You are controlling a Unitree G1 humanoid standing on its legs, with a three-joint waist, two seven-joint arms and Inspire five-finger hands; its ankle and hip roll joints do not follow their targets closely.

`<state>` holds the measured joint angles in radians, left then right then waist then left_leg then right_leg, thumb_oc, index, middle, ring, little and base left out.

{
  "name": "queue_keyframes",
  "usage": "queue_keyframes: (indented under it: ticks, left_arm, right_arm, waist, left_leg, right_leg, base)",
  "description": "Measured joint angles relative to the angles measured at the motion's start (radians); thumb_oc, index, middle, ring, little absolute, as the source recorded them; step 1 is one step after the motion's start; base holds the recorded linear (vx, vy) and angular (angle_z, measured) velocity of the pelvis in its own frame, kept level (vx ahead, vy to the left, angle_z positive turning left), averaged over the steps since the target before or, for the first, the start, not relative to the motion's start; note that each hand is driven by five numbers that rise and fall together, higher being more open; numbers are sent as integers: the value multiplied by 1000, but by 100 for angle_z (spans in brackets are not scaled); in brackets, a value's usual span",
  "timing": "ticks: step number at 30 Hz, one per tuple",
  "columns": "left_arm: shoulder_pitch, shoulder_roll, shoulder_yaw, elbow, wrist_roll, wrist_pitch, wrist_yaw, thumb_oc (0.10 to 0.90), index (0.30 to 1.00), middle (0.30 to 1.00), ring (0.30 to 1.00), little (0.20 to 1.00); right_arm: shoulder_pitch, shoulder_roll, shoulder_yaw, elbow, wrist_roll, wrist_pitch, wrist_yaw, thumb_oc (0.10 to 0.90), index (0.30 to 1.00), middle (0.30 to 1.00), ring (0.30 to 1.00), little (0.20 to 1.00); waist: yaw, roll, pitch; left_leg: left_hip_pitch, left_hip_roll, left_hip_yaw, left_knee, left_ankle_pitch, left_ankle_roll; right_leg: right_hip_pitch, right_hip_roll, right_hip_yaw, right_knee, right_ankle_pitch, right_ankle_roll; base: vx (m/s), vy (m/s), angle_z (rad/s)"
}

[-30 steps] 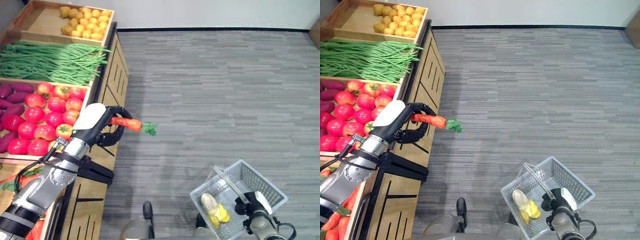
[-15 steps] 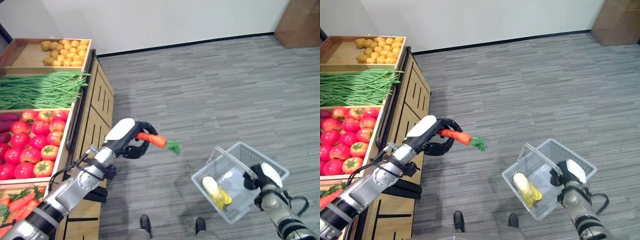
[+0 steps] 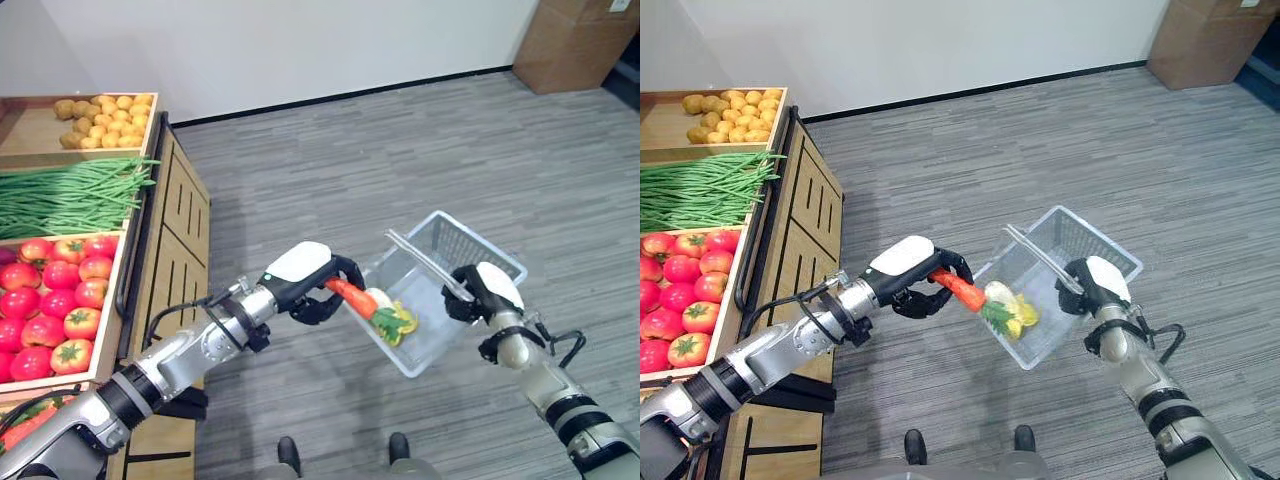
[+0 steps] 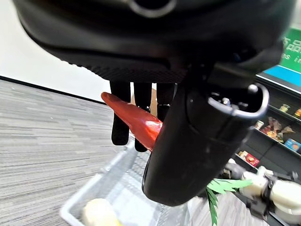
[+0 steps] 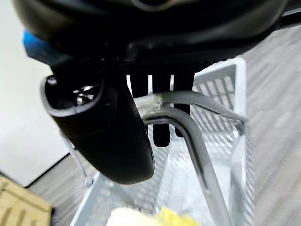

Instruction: Get the vegetables into the basket

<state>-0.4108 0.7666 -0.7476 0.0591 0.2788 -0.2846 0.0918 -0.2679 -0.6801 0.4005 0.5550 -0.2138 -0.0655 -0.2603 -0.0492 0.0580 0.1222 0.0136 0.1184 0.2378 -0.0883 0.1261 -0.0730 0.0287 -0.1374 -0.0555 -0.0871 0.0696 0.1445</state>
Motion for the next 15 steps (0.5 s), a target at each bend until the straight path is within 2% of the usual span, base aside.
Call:
queue_keyframes:
  ticks: [8,14,15]
  left_arm:
    - [-4,-109,-7,186,108,39,-1,400,300,300,300,300]
    - [3,-146,0,246,177,67,32,400,300,300,300,300]
    - [6,-164,8,268,193,78,40,441,358,358,358,358]
  right_arm:
    - [-5,37,62,-129,57,0,43,400,300,300,300,300]
    - [-5,97,77,-193,117,0,56,400,300,300,300,300]
    - [-5,104,81,-220,139,-1,60,400,300,300,300,300]
  waist:
    - [4,-3,-1]
    - [5,-8,-1]
    - [5,-9,0]
  left_leg:
    - [0,1,1,0,0,0]
    - [0,1,1,0,0,0]
    - [0,0,2,0,0,0]
  right_leg:
    - [-1,0,0,0,0,0]
    - [-1,0,1,0,0,0]
    - [-2,0,2,0,1,0]
  base:
    - [0,0,0]
    - [0,0,0]
    - [0,0,0]
